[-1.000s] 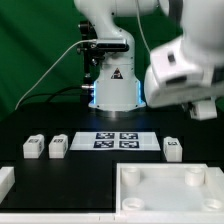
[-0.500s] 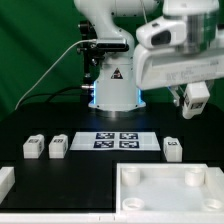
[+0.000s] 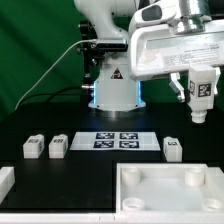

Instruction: Assemble one leg

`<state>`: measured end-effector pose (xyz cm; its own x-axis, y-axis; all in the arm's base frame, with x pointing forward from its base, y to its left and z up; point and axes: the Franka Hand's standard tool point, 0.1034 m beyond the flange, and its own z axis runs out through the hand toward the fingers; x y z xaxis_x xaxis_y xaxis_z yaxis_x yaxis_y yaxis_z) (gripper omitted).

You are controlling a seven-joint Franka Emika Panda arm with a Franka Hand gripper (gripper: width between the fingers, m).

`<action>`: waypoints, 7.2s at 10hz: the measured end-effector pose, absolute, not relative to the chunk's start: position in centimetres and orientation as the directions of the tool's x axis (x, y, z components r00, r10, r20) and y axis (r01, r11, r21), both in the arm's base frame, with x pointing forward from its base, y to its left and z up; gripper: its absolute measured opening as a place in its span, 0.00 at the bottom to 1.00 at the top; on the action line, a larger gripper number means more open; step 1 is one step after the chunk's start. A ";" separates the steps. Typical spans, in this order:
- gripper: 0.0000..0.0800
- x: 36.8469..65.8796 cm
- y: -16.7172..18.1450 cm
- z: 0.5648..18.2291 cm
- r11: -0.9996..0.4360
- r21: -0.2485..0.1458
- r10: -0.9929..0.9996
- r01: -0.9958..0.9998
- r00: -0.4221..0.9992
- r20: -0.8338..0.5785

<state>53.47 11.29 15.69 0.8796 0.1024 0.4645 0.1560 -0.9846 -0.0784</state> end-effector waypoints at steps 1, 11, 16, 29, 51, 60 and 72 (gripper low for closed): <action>0.36 53.5 11.1 15.4 -0.984 -0.080 0.107 0.157 0.892 0.439; 0.36 62.2 10.5 12.8 -0.977 -0.062 0.137 0.203 0.828 0.544; 0.36 62.4 11.1 9.1 -0.977 -0.084 0.128 0.198 0.847 0.516; 0.36 61.8 10.8 5.3 -0.978 -0.090 0.118 0.186 0.860 0.496; 0.81 61.4 11.6 5.2 -0.995 -0.029 0.067 0.096 0.851 0.520; 0.81 64.3 11.7 8.0 -0.989 -0.110 0.098 0.096 0.995 -0.013; 0.36 64.0 10.9 7.2 -0.738 -0.112 -0.657 -0.665 0.747 -0.103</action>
Offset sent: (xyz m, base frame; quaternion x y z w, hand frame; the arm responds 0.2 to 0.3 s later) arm 0.1000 0.0004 -0.0006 -0.0222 0.0428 -0.0243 0.9985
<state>63.95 10.91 7.18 0.7466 -0.6573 -0.1029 -0.6653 -0.7382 -0.1118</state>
